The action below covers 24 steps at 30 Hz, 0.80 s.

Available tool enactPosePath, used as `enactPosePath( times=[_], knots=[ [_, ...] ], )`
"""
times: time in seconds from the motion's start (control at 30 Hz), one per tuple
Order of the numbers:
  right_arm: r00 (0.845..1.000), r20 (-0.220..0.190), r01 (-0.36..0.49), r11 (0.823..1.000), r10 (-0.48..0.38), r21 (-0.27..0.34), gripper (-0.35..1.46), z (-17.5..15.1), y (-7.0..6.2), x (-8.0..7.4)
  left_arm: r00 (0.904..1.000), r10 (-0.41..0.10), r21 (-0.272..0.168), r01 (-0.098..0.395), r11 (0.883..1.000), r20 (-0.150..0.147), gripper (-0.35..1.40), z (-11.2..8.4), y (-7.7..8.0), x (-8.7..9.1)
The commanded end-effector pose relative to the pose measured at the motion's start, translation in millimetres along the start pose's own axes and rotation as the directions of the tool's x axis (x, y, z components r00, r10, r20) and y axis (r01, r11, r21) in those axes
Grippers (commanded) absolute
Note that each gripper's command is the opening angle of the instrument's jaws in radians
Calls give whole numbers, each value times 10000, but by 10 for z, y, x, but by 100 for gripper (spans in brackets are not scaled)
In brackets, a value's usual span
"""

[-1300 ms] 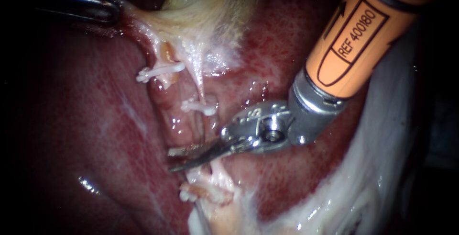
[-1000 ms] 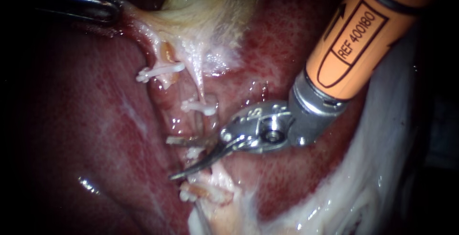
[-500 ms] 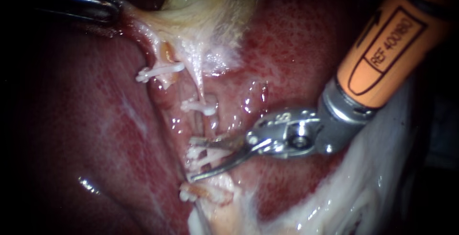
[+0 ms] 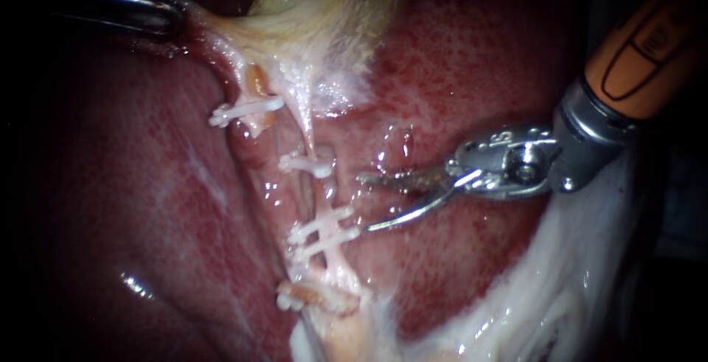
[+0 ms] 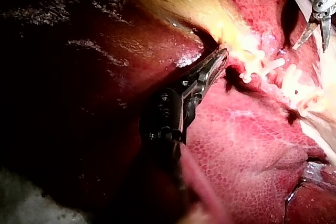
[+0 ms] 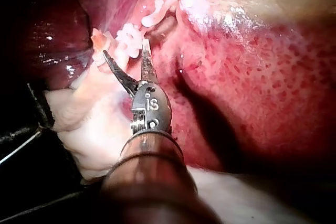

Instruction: Go to the cutting position right tube

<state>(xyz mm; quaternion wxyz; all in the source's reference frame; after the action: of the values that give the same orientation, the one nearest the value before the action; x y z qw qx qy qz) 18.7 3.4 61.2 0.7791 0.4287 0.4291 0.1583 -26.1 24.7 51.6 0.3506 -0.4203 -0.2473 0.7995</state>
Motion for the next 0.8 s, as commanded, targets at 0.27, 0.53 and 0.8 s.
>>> enactPosePath(
  times=[0.27,0.53,0.8],
  knots=[
    [9996,270,-64,10000,64,-14,137,19,28,-21,10000,0,0,0,10000,0,-35,0,0,0],
    [9984,556,-73,9993,52,378,137,41,41,-24,10000,0,2,0,10000,0,-35,0,0,0],
    [9994,339,51,9975,-75,700,138,64,42,-21,10000,-2,4,2,10000,-1,-35,0,1,0]
  ],
)
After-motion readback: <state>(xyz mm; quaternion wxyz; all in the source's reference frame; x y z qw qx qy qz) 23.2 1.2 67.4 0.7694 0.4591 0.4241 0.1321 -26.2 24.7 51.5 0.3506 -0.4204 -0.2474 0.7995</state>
